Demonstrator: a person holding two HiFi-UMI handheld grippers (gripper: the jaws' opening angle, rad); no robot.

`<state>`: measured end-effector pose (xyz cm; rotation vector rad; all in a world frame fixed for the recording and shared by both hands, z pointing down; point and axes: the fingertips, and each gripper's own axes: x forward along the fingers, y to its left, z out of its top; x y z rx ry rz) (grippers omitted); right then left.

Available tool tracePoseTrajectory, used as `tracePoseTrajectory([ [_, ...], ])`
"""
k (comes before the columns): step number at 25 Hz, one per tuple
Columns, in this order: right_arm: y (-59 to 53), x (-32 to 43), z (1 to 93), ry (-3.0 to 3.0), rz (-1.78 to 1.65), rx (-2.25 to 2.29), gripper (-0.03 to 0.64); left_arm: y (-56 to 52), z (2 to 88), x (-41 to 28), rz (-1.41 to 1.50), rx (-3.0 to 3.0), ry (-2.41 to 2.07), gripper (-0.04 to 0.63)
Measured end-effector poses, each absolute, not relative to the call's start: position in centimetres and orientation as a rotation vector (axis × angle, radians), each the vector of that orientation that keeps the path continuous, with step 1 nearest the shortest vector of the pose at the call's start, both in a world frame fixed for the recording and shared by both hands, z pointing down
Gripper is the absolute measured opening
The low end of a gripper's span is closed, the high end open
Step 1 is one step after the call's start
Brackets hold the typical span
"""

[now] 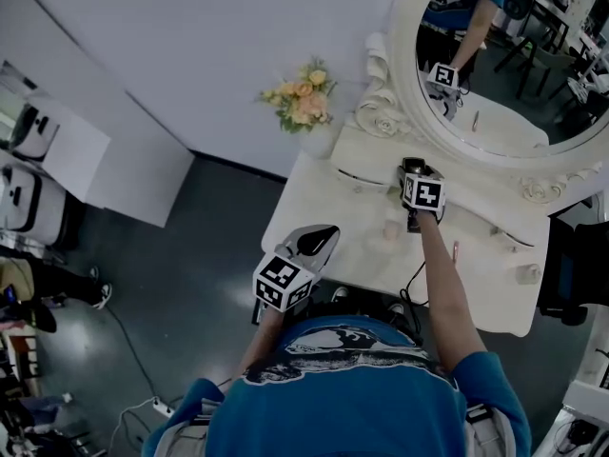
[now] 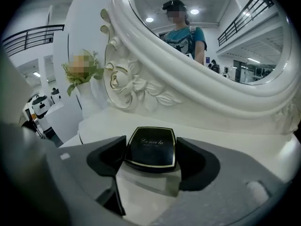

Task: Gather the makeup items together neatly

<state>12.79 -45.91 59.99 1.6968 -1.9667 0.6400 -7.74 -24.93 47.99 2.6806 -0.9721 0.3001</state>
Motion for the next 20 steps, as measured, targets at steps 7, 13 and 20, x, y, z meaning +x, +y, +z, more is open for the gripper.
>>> tracePoseTrajectory([
  [7,-43.9,13.7,59.5,-1.975,0.672,1.753,0.33,-25.0,48.1,-7.1,0.305,2.693,-0.925,0.009],
  [13,-41.3,15.3,57.9,-2.015,0.666,1.817,0.33,-25.0,48.3,-4.6,0.317,2.734,-0.819,0.011],
  [20,-35.5,17.7,57.6,-1.984,0.745,1.933,0.33,-24.4,48.5,-1.7,0.337,2.774,-0.692,0.01],
])
